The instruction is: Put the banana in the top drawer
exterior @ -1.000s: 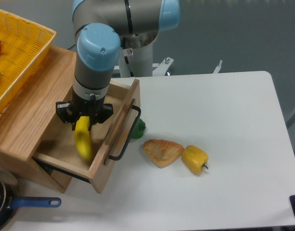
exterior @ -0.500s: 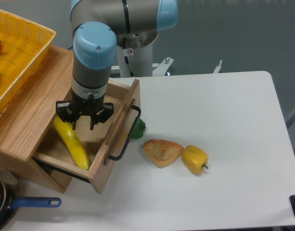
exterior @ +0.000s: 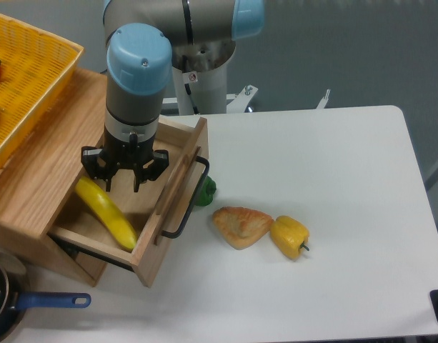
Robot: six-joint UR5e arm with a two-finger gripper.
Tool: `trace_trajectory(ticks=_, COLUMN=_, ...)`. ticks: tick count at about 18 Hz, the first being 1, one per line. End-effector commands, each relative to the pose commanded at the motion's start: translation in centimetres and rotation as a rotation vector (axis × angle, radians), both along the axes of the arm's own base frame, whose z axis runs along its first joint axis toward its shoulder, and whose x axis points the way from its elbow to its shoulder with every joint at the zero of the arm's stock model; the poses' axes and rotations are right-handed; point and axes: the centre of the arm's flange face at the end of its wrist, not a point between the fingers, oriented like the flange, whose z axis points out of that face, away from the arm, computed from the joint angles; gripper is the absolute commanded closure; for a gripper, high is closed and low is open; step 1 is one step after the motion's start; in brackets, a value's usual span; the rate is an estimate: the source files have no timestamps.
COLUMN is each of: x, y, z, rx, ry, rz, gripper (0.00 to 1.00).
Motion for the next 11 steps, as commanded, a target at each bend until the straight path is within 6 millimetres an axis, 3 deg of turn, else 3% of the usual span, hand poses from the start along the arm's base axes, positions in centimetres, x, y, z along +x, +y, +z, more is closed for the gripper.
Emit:
trace_trajectory(ticks=5, x=-0.1, y=-0.6, z=1.4, rx=0.020, ry=0.015, rz=0.006, gripper=0.47)
trace_trajectory(ticks=11, x=-0.3, y=-0.8, z=1.6, rx=0.021, ry=0.019, rz=0.011, gripper=0.46)
